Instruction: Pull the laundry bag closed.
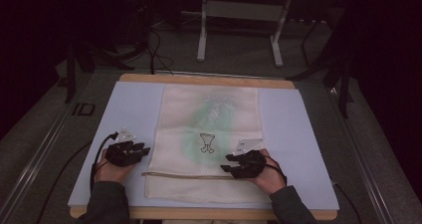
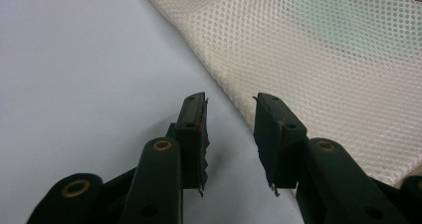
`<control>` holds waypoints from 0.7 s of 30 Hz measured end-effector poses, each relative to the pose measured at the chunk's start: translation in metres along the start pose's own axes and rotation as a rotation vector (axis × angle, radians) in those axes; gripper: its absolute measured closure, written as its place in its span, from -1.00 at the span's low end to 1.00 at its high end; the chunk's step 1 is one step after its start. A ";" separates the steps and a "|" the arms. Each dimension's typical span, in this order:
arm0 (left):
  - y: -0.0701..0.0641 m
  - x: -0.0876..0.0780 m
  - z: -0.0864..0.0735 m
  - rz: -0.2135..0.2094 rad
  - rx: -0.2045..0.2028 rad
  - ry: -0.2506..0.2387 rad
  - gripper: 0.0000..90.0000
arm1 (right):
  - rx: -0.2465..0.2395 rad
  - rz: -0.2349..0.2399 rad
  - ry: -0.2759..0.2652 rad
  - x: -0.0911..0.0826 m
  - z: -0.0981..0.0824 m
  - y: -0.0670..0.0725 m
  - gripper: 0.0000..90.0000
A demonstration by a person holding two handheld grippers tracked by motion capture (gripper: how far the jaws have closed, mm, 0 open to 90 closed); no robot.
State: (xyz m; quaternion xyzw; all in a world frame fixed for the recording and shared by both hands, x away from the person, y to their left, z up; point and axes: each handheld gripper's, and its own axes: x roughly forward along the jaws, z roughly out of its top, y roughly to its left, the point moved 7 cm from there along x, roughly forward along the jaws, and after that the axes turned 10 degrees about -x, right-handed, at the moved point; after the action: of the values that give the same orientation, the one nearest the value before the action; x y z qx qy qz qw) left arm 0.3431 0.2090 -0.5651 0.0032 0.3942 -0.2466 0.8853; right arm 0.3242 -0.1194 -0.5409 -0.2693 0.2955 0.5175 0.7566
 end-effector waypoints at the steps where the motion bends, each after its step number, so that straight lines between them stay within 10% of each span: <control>1: 0.000 0.000 0.000 -0.001 0.000 0.001 0.45 | -0.003 0.004 0.000 0.002 0.002 0.002 0.28; 21: -0.001 0.002 -0.001 -0.014 0.004 0.013 0.45 | -0.085 0.096 -0.017 0.041 0.042 0.027 0.35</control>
State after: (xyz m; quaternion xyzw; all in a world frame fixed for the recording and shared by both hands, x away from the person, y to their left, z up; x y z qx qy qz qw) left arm 0.3431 0.2076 -0.5665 0.0040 0.3993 -0.2535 0.8811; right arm 0.3174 -0.0552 -0.5448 -0.2821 0.2794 0.5674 0.7214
